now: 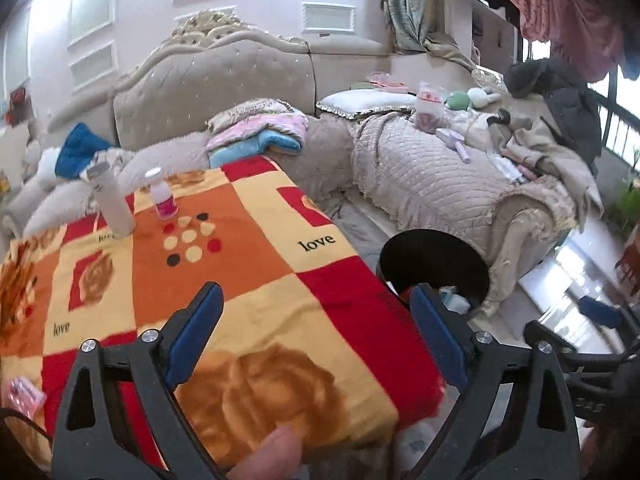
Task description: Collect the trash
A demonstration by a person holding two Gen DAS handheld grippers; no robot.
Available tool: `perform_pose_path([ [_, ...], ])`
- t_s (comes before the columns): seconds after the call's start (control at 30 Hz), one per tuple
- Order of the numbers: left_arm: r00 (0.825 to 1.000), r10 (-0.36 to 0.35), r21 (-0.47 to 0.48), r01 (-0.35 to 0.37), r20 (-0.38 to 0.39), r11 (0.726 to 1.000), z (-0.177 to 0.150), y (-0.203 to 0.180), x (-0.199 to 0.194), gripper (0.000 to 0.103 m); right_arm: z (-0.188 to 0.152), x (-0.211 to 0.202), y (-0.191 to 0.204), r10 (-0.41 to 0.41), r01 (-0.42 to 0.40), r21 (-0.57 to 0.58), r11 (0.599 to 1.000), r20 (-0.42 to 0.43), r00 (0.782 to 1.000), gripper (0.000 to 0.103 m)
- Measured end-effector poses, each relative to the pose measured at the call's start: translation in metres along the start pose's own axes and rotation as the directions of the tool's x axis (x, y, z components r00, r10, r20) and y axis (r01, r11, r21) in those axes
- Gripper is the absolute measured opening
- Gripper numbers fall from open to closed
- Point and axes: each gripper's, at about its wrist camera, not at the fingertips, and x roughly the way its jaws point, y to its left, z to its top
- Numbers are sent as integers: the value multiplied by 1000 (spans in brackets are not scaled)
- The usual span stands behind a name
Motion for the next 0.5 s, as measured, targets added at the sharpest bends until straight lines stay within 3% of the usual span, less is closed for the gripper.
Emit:
perform_pose_path([
  [0.17,993,-85,-78,78,-85,994,-4,8,-10,96,-1,-15,10,-43,44,-41,998,25,999,96],
  [0.5,995,17,-23,-19,-98,1000,-22,-5,-15,96,0,-18,17,-39,41,-55,998,34,999,96],
])
